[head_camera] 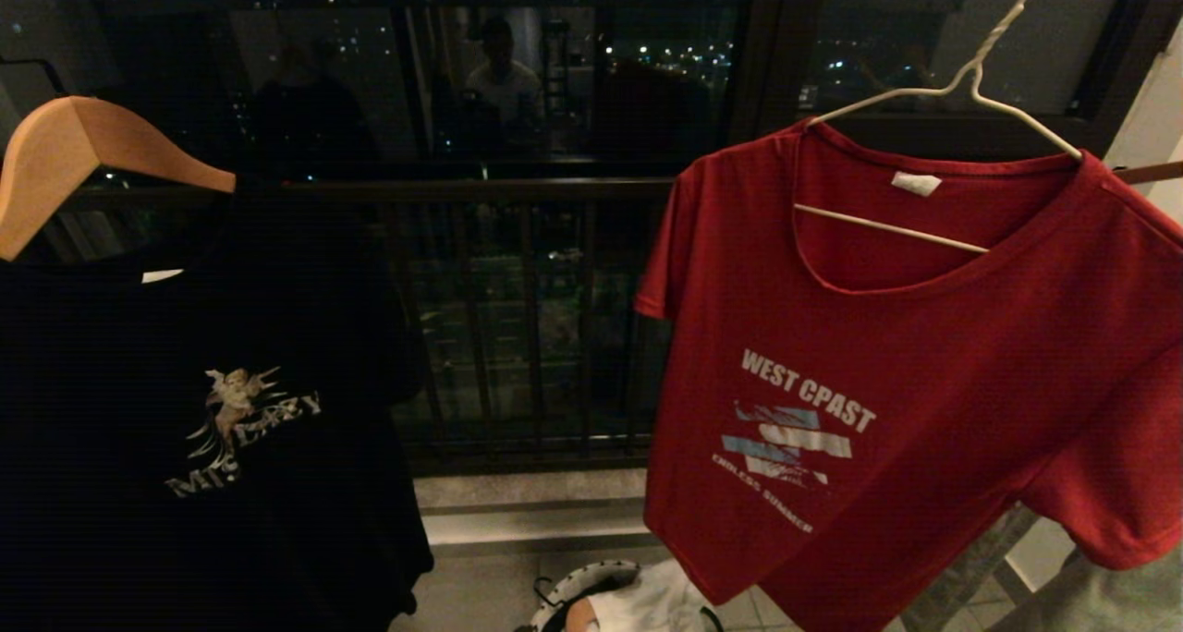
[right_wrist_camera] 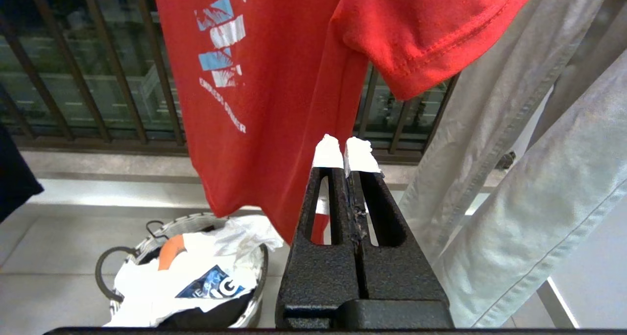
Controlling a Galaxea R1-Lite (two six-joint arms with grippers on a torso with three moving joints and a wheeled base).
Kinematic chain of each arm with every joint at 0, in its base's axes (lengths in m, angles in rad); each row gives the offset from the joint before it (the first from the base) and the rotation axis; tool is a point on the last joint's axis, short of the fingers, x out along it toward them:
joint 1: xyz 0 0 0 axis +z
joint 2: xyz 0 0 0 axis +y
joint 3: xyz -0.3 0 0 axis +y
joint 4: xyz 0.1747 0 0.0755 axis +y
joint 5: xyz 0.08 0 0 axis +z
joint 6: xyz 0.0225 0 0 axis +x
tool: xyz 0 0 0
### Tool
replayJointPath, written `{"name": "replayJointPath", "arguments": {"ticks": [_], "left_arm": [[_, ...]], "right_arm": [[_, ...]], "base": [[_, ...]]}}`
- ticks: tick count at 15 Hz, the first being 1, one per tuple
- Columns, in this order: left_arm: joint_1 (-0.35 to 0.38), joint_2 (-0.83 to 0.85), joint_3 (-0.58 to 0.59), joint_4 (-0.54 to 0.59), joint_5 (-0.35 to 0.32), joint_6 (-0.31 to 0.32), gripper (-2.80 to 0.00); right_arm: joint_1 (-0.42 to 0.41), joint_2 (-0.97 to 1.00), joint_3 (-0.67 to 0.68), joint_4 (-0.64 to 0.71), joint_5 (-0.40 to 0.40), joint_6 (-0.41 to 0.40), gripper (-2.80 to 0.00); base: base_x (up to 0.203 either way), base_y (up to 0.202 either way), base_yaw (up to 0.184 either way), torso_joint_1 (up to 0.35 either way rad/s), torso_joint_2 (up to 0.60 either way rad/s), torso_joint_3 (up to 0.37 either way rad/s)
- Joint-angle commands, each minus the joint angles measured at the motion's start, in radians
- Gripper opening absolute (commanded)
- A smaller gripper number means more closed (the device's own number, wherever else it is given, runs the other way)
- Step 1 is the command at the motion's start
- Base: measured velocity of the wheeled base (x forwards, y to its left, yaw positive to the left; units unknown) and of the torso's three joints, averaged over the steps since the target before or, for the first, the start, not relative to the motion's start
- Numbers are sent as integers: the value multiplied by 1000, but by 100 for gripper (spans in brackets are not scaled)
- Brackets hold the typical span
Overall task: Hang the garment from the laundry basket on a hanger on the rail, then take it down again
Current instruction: Take the clothes off the clothes rack
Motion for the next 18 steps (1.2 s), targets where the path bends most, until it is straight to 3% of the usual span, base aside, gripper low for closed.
{"name": "replayJointPath", "arguments": {"ticks": [1,7,10,18], "left_arm": [[0,-2,0,0,0,0,-280],[0,-1,0,-1,0,0,-280],[0,-1,0,0,0,0,-280],[0,-2,0,0,0,0,-280]], "right_arm": [[0,-2,0,-1,0,-2,-280],[0,-2,-30,26,-2,-4,-280],[0,36,-158,125,4,-3,-280],[3,459,-558,140,31,-17,-280]], "base": [[0,0,0,0,0,0],[0,0,0,0,0,0],[0,0,0,0,0,0],[0,0,0,0,0,0]]}}
